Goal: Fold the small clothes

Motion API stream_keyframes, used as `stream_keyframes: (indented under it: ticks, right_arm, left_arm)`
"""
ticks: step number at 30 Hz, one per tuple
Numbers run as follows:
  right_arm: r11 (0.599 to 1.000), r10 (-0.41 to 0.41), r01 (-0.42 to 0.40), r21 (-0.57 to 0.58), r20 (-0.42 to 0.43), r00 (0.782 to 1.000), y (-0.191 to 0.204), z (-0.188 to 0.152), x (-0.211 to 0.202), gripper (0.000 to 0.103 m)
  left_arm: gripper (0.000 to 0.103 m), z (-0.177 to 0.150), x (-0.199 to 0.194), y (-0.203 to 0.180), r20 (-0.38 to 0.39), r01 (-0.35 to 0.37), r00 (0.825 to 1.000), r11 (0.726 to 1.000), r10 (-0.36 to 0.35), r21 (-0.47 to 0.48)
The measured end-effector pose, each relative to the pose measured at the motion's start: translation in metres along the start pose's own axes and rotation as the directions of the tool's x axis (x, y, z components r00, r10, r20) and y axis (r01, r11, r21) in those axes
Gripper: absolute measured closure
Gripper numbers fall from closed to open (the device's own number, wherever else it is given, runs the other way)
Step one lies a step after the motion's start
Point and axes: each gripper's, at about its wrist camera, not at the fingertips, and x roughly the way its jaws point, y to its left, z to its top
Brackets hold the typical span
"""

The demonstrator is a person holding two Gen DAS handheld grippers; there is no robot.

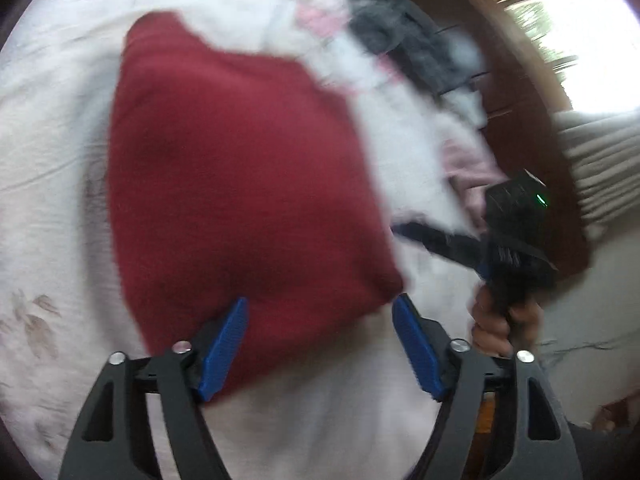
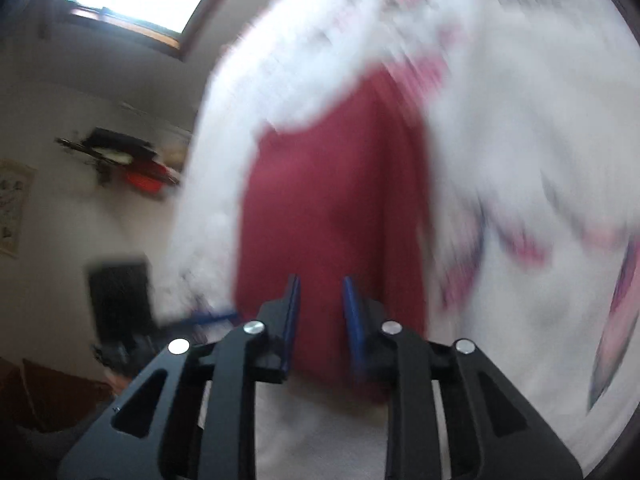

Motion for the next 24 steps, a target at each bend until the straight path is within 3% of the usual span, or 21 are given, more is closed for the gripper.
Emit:
stream_keyframes:
  ticks: [2,4,6,8,9,10,11,12,13,14,15,19,24]
  right_arm:
    - [1.0,0.027,-0.027,0.002,-0.006,1.0,0.004,0.024,0.008,0.076]
    - [0.998,0.055,-0.054,0.013,-0.036,0.998,-0.003,0.041,0.027,0.075]
    - [1.0,0.006,-0.004,0.022,-0.113,0.994,-0.02,0.051,0.057,0.078]
    - [0.996,-0.084,0.087,0.015,-0.158,0.984,-0.038,0.056,0.072,0.103]
    - [0.996,-0.063,0.071,0.048,-0.148,0.987,-0.049,0.06,0.065,0.103]
    - [0.995,-0.039,0.049,0.088,-0.105,0.994,-0.057,0.063,0.05,0.1]
    - [0.993,-0.018,0.026,0.115,-0.067,0.998,-0.063,0.064,0.034,0.09]
    - [0.987,0.009,-0.004,0.159,-0.031,0.999,-0.072,0.067,0.019,0.076]
    - [0.972,0.05,-0.048,0.231,-0.003,0.999,-0.085,0.071,0.005,0.045]
    - [0.962,0.084,-0.079,0.263,-0.006,0.996,-0.092,0.071,-0.001,0.036]
    - [0.951,0.124,-0.11,0.288,-0.03,0.992,-0.099,0.072,-0.003,0.036]
    - [0.945,0.125,-0.075,0.32,-0.138,0.982,-0.116,0.079,0.013,0.035]
    - [0.969,0.071,-0.018,0.245,-0.211,0.975,-0.089,0.074,0.028,0.035]
  left_arm:
    - [0.022,-0.006,0.007,0.01,-0.027,-0.044,0.999,0.999,0.044,-0.02]
    - [0.022,-0.012,0.01,0.024,-0.036,-0.043,0.999,0.996,0.04,-0.082]
    - [0.022,-0.016,0.0,0.022,-0.011,-0.02,1.0,0.994,0.019,-0.107]
    - [0.022,-0.021,-0.014,0.023,0.029,-0.005,1.0,0.992,0.009,-0.123]
    - [0.022,-0.026,-0.027,0.028,0.061,0.002,0.998,0.99,0.006,-0.141]
    - [0.022,-0.028,-0.038,0.034,0.088,0.002,0.996,0.987,0.012,-0.16]
    - [0.021,-0.031,-0.048,0.041,0.107,-0.005,0.994,0.985,0.024,-0.172]
    - [0.019,-0.032,-0.058,0.049,0.135,-0.03,0.989,0.982,0.055,-0.184]
    - [0.018,-0.033,-0.064,0.059,0.147,-0.056,0.985,0.979,0.086,-0.197]
    - [0.018,-0.035,-0.067,0.067,0.142,-0.073,0.984,0.975,0.105,-0.212]
    - [0.018,-0.034,-0.067,0.081,0.122,-0.085,0.985,0.965,0.118,-0.248]
    - [0.018,-0.031,-0.063,0.102,0.128,-0.028,0.989,0.946,0.073,-0.323]
    - [0.018,-0.034,-0.049,0.115,0.115,0.065,0.993,0.929,-0.025,-0.364]
